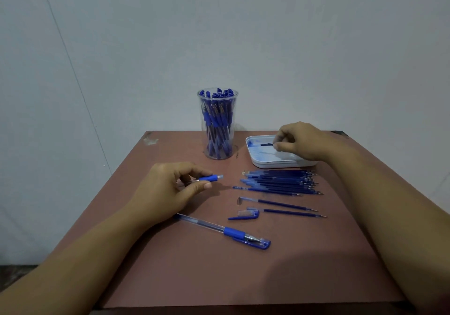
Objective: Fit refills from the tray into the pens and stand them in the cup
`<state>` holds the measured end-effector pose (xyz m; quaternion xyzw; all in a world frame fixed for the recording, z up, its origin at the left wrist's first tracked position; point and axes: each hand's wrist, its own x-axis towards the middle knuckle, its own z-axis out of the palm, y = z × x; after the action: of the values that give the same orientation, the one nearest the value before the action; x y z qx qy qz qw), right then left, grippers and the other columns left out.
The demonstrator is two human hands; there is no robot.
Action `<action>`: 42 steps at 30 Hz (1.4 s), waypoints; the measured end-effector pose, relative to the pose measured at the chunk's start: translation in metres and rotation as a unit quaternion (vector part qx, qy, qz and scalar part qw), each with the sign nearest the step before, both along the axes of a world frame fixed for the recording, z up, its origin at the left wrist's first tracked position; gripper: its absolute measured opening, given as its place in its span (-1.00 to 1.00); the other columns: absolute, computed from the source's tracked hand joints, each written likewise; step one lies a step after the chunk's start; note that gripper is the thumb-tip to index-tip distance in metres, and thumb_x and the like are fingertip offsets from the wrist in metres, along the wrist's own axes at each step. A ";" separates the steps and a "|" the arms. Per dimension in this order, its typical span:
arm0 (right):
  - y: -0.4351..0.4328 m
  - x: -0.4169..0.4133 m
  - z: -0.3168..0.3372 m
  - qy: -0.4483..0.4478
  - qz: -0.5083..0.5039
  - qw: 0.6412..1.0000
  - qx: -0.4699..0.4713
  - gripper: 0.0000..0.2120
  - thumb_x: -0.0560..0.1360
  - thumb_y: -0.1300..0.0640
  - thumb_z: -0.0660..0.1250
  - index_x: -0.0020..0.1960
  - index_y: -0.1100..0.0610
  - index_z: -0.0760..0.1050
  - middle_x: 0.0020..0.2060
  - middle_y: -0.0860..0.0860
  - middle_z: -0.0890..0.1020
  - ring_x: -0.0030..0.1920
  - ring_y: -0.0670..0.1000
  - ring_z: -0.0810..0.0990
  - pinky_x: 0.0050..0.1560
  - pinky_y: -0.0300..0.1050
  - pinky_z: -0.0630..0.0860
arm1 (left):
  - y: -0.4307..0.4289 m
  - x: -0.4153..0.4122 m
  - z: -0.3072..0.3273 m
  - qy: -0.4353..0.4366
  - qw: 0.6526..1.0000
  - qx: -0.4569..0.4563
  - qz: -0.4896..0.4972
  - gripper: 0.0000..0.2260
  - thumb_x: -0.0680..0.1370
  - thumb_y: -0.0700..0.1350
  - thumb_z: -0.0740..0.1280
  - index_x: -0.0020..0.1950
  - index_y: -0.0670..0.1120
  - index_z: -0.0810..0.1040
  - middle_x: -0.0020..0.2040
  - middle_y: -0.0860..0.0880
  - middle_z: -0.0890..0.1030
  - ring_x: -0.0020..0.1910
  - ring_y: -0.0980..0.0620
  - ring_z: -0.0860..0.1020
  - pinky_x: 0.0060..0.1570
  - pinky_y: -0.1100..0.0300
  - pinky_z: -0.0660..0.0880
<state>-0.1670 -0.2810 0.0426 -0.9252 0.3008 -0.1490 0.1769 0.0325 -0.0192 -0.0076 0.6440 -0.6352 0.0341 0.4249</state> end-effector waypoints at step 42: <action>0.116 -0.007 -0.031 -0.116 0.127 0.980 -0.103 -0.93 0.53 0.14 0.39 -0.02 0.00 0.61 -0.19 -0.20 0.55 -0.13 -0.19 0.50 -0.11 -0.38 0.39 | 0.007 0.005 -0.001 -0.032 0.999 0.008 0.007 -0.86 0.45 0.04 0.50 0.00 0.18 0.69 -0.24 0.25 0.64 -0.25 0.11 0.57 -0.26 0.28 0.48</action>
<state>-0.1740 -0.1645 0.0118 -0.9455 0.1415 -0.2621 0.1314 0.0376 -0.0124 -0.0090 0.6508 -0.6439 0.0522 0.3990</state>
